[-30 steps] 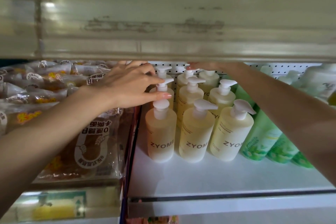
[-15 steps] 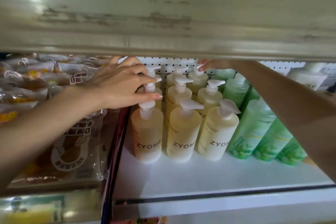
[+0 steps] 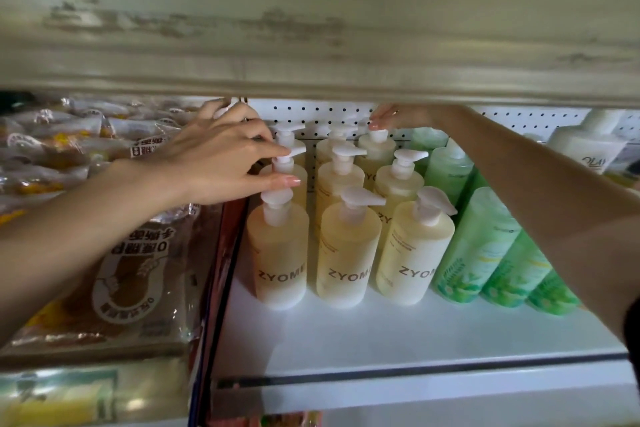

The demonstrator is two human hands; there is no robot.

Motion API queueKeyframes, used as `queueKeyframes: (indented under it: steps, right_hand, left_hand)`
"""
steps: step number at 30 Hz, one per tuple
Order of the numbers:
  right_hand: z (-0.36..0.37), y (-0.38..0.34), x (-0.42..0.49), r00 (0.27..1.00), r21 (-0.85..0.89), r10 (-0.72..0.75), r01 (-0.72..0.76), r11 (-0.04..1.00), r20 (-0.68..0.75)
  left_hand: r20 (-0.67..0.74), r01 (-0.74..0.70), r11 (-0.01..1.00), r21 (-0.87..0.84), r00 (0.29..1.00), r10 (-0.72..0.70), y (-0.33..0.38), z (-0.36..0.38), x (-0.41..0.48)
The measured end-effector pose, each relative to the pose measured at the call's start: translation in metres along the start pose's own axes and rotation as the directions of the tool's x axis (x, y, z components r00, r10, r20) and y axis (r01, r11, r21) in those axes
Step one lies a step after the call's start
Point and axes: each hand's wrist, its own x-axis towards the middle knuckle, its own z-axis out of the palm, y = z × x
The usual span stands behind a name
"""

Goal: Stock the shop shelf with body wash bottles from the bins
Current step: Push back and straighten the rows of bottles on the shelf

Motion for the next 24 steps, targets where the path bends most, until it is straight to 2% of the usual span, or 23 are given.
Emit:
queueKeyframes:
  steps: [2,5,9,20,24]
  right_hand:
    - [0.0018,0.0017,-0.0023,1.0,-0.008,0.008,-0.008,1.0,-0.013]
    - [0.0004,0.0008,-0.0068,0.994,-0.063,-0.019,0.013,0.998,-0.105]
    - [0.0023,0.0004,-0.0022,0.98,-0.043,-0.026,0.018,0.999,-0.198]
    - [0.0053,-0.0025,-0.0097,0.974,-0.008,-0.022,0.02,1.0,-0.225]
    - [0.0064,-0.0027,-0.0086,0.973,0.063,-0.01,0.025,0.998,-0.229]
  left_hand:
    - [-0.003,-0.001,1.0,0.011,1.0,0.001,-0.0013,0.002,0.0008]
    - [-0.006,-0.01,1.0,0.025,1.0,0.01,-0.0017,0.0038,0.0015]
    - [-0.004,-0.01,1.0,0.005,1.0,0.01,-0.001,0.0029,0.0015]
    - [-0.028,-0.026,1.0,0.006,0.999,0.026,-0.0032,0.0065,0.0018]
    - [0.002,-0.042,0.998,-0.036,0.999,0.042,-0.0019,0.0039,0.001]
